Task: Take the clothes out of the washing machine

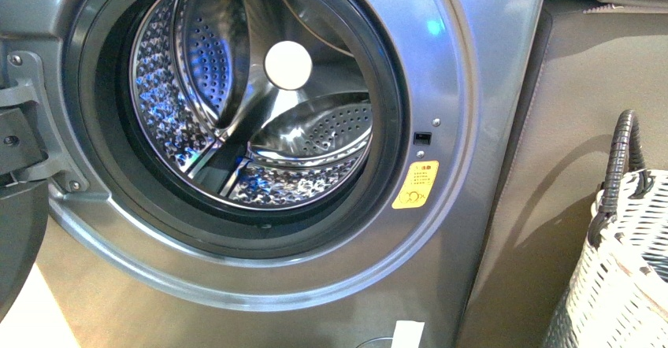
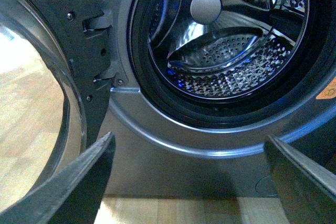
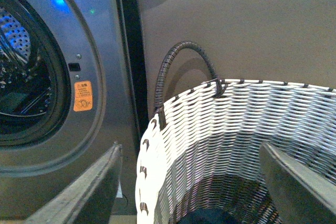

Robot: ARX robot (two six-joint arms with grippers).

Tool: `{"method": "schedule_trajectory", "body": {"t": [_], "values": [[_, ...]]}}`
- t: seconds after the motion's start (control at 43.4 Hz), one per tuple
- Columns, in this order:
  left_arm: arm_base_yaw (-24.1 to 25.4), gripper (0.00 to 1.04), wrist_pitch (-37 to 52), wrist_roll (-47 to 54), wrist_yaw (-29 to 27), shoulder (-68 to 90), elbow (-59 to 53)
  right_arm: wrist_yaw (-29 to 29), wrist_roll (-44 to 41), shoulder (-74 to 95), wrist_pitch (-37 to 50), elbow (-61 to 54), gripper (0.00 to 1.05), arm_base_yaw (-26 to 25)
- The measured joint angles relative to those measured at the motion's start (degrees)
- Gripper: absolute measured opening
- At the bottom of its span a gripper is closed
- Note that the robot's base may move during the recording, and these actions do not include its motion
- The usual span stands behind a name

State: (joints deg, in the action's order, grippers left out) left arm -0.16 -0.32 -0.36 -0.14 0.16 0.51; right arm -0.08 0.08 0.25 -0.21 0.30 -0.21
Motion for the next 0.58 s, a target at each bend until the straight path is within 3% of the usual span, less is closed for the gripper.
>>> {"method": "schedule_trajectory", "body": {"t": [0.069,0.115,0.576], "values": [[0.00,0.99,0.00,0.02,0.00,0.00,0.00,0.02,0.02,0.00,0.00,0.00,0.93,0.00],[0.00,0.99,0.00,0.13,0.00,0.00,0.00,0.00,0.07,0.00,0.00,0.00,0.99,-0.02],[0.00,0.98,0.00,0.13,0.00,-0.02,0.00,0.00,0.04,0.00,0.00,0.00,0.97,0.00]]}}
